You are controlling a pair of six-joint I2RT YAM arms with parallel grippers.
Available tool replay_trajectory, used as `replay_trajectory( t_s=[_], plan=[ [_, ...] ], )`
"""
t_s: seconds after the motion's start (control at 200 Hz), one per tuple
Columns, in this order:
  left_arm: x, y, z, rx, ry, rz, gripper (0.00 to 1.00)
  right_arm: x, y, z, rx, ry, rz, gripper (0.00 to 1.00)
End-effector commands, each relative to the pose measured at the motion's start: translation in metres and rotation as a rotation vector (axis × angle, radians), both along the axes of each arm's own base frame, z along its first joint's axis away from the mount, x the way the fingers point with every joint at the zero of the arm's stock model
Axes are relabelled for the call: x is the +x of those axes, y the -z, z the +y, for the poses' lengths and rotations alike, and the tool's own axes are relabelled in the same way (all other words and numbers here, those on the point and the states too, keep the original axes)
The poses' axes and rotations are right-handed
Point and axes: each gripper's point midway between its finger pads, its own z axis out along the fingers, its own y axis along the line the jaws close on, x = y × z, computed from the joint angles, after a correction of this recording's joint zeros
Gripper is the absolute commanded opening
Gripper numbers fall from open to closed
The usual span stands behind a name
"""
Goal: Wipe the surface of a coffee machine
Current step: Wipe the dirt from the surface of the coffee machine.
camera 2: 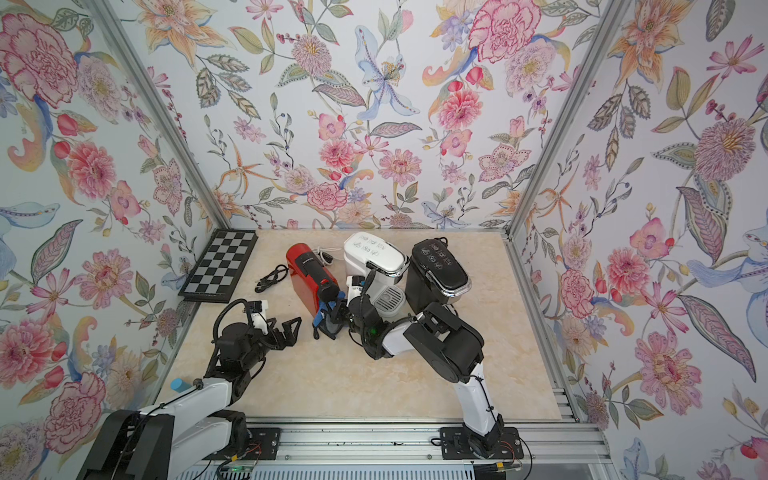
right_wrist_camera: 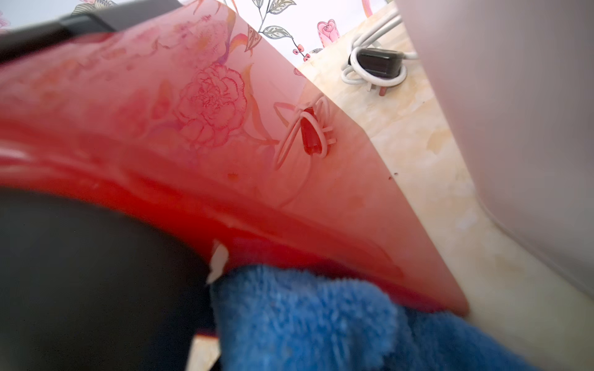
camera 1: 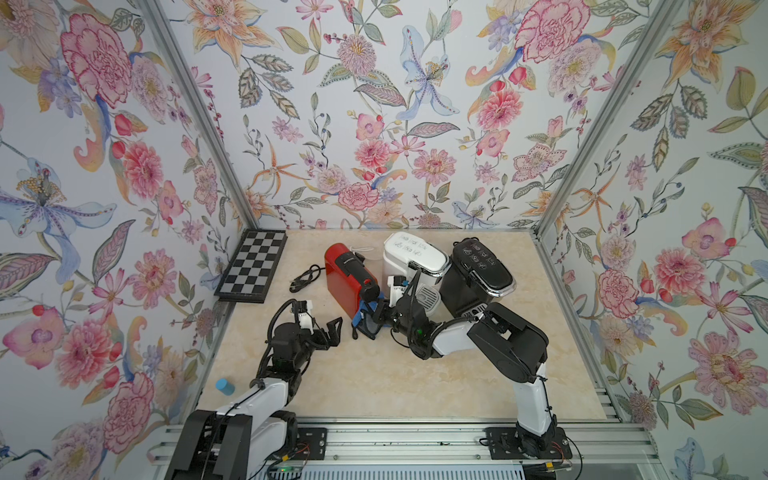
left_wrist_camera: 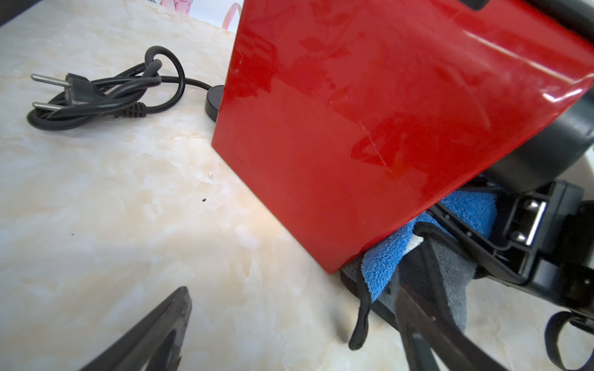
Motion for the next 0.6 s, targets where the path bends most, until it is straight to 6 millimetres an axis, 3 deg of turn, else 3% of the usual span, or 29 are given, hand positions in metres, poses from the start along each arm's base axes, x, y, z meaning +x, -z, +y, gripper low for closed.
replay_trajectory(
  t_s=[0.0, 0.24, 0.365, 0.49, 0.595],
  plan=[
    [0.002, -0.002, 0.001, -0.008, 0.0, -0.012, 0.99, 0.002, -0.023, 0.0, 0.027, 0.017, -0.06, 0.28],
    [0.002, -0.002, 0.001, -0.007, 0.003, -0.01, 0.99, 0.007, 0.04, 0.001, -0.046, 0.016, 0.037, 0.27],
    [0.002, -0.002, 0.001, -0.007, 0.001, -0.011, 0.99, 0.006, 0.058, -0.004, -0.075, 0.016, 0.064, 0.28],
    [0.002, -0.003, 0.001, -0.005, 0.0, -0.014, 0.99, -0.001, 0.055, -0.011, -0.08, 0.007, 0.063, 0.27],
    [0.001, -0.004, 0.0, -0.007, 0.006, -0.018, 0.99, -0.009, 0.035, -0.018, -0.063, -0.003, 0.045, 0.27]
  ],
)
